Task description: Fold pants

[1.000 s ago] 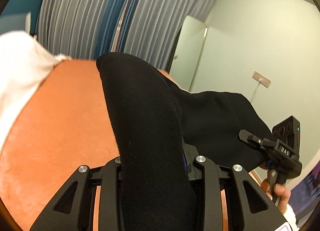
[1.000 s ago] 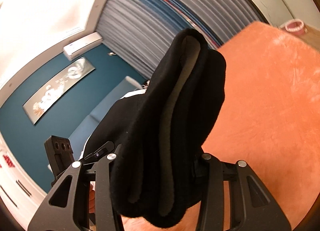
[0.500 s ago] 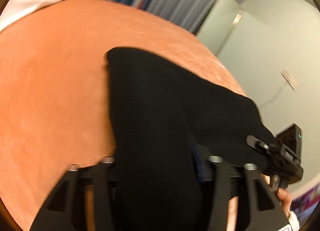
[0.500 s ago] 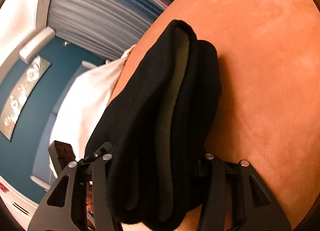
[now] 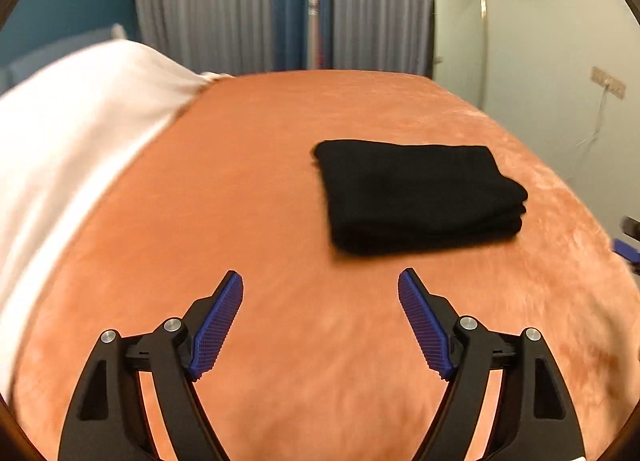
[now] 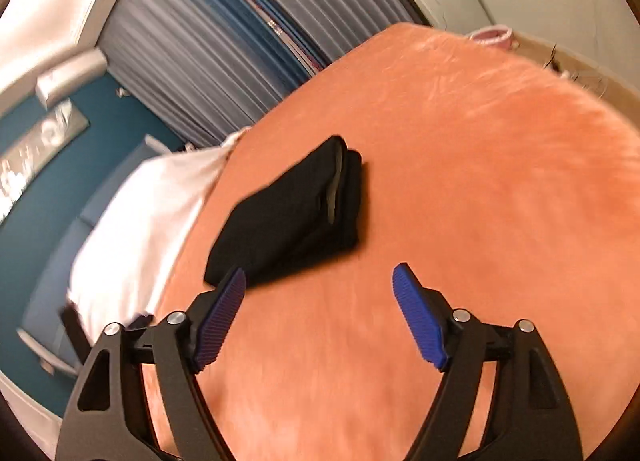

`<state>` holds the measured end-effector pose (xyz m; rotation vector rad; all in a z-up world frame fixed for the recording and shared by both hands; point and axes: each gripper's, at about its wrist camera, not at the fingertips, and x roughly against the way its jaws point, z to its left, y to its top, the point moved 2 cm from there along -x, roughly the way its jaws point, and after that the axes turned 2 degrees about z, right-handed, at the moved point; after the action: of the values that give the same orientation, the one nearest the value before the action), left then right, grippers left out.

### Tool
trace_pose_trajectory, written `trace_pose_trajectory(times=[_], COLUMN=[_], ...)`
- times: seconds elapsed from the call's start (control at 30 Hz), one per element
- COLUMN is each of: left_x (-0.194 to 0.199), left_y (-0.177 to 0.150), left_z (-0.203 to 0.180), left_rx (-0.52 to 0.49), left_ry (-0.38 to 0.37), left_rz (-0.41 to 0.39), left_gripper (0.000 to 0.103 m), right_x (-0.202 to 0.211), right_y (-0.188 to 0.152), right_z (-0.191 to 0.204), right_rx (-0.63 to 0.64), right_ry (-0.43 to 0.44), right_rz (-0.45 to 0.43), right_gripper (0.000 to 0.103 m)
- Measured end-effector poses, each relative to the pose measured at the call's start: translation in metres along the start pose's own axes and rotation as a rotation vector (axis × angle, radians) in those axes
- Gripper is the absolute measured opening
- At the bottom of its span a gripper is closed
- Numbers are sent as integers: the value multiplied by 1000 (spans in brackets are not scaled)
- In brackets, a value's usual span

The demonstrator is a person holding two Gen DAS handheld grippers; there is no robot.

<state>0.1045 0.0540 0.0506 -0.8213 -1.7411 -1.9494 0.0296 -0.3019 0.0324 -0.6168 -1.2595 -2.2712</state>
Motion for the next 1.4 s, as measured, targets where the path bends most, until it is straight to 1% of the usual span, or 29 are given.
trace_pose_trajectory(times=[0.03, 0.1, 0.13, 0.17, 0.2, 0.27, 0.3, 0.37, 0.47, 0.53, 0.6, 0.67, 0.73, 0.77, 0.87, 0.93, 0.97, 1.1, 1.4], left_x=[10, 40, 47, 56, 62, 69, 73, 80, 88, 88, 83, 73, 59, 54, 32, 26, 25, 25, 32], left_y=[-2, -18, -22, -28, -35, -43, -48, -54, -57, -56, -52, -47, -42, -41, -42, -42, -43, -42, -43], left_z=[-4, -18, -24, -31, -38, -45, -48, -52, -54, -55, -55, -55, -53, -52, -49, -46, -45, -45, -58], left_rx=[-6, -19, -25, -32, -40, -44, -43, -45, -54, -60, -55, -44, -26, -22, -40, -38, -37, -28, -46], left_ry=[29, 84, 91, 98, 101, 103, 89, 75, 79, 86, 74, 61, 58, 63, 95, 109, 112, 126, 115], left_rz=[0, 8, 11, 10, 4, -1, 0, 5, -22, -52, -72, -69, -64, -61, -15, -9, -7, -15, -31], left_gripper=[77, 77, 77, 77, 77, 77, 78, 83, 86, 86, 86, 86, 86, 86, 86, 86, 86, 86, 86], right_x=[8, 25, 39, 43, 46, 47, 46, 42, 41, 35, 23, 12, 5, 1, -6, -14, -17, -13, -9], right_y=[-10, -40, -51, -67, -77, -94, -97, -101, -105, -99, -89, -77, -68, -63, -59, -60, -60, -61, -65], right_z=[13, 46, 56, 74, 84, 103, 108, 118, 122, 120, 117, 114, 114, 114, 112, 109, 109, 108, 111], right_rx=[43, 176, 216, 278, 309, 374, 395, 422, 418, 404, 393, 375, 367, 364, 352, 350, 361, 368, 368], right_ry=[-35, -138, -165, -195, -204, -228, -242, -272, -268, -264, -273, -289, -285, -287, -298, -298, -305, -306, -290], right_rz=[3, 7, 2, -5, -14, -41, -44, -48, -55, -73, -76, -89, -104, -120, -151, -129, -111, -120, -119], right_gripper=[75, 75, 83, 89, 95, 95, 95, 95, 96, 98, 98, 98, 98, 98, 98, 98, 98, 98, 98])
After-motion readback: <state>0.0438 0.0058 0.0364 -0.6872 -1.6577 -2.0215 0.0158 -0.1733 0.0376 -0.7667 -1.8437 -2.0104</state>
